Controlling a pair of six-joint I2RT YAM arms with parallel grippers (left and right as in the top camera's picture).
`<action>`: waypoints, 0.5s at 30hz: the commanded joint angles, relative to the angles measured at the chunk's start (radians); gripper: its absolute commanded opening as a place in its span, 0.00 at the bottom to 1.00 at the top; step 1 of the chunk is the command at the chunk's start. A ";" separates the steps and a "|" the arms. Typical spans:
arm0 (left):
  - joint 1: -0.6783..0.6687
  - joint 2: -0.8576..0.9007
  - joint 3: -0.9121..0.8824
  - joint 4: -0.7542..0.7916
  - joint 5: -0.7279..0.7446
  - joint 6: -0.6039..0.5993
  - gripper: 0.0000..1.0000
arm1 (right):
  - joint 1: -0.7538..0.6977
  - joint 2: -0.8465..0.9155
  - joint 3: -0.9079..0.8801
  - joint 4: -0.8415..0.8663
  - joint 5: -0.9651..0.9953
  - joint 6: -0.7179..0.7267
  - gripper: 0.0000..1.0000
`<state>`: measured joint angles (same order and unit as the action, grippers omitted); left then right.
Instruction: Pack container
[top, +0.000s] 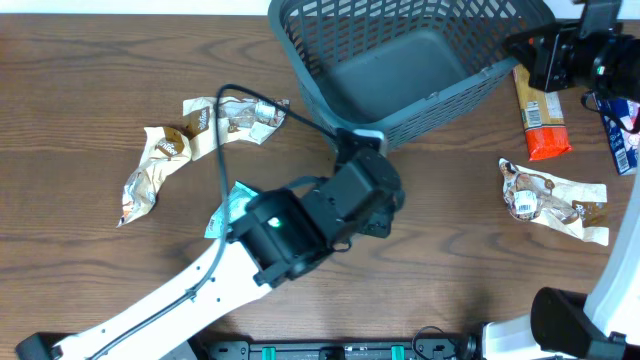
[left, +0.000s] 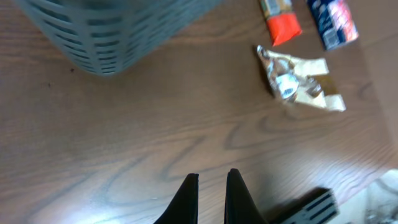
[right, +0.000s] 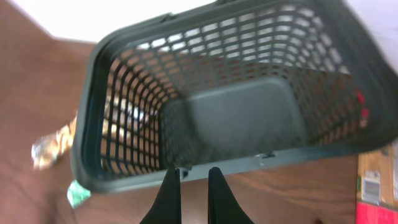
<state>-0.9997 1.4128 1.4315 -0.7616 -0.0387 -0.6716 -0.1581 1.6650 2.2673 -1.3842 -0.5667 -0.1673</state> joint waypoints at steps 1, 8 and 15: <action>-0.046 0.012 0.021 -0.005 -0.034 0.068 0.06 | -0.004 0.040 0.008 -0.007 -0.083 -0.172 0.01; -0.153 0.019 0.021 -0.005 -0.084 0.085 0.06 | -0.003 0.126 0.008 0.034 -0.132 -0.219 0.01; -0.198 0.026 0.019 -0.013 -0.085 0.085 0.06 | -0.005 0.219 0.008 0.094 -0.129 -0.219 0.01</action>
<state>-1.1851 1.4292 1.4315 -0.7658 -0.0952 -0.6014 -0.1581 1.8530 2.2673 -1.2999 -0.6708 -0.3603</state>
